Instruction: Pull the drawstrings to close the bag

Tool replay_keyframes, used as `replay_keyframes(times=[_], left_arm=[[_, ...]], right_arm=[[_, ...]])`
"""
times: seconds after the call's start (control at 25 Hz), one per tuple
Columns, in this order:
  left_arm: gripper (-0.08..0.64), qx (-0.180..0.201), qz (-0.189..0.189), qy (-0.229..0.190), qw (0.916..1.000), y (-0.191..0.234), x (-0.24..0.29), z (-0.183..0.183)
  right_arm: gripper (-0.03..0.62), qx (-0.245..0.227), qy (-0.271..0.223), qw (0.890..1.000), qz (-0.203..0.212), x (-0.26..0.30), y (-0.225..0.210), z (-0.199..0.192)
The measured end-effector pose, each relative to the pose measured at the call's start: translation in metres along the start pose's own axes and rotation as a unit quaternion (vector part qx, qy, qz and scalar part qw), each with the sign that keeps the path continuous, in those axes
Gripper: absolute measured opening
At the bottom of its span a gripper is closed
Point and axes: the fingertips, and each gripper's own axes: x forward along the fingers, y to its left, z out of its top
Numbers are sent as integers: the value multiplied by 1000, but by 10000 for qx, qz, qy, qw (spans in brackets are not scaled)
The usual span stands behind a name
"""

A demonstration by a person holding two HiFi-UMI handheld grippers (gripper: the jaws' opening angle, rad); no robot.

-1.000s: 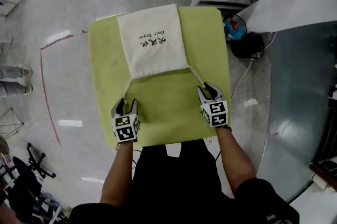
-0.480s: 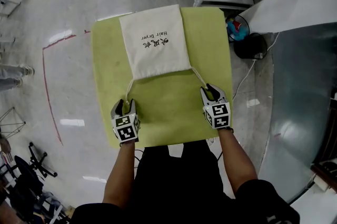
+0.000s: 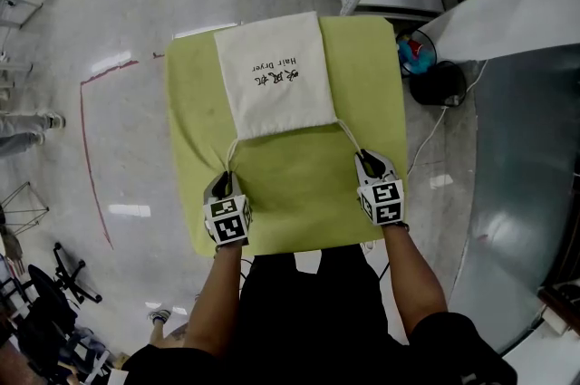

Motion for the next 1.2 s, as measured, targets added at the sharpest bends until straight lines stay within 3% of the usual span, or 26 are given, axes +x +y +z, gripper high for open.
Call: replay_keyframes(times=[0.4, 0.68, 0.92, 1.2], left_arm=[[35, 691, 337, 109, 9970, 16, -10, 0], [34, 1127, 879, -35, 9897, 59, -25, 5], [34, 724, 1342, -522, 9869, 93, -57, 23], [34, -147, 1100, -1456, 9831, 100, -93, 76]], right_arm=[[35, 29, -55, 9996, -261, -13, -13, 6], [35, -314, -141, 9899, -1376, -36, -45, 23], [35, -441, -331, 9834, -1727, -60, -47, 45], [34, -26, -1201, 9643, -2359, -108, -64, 106]])
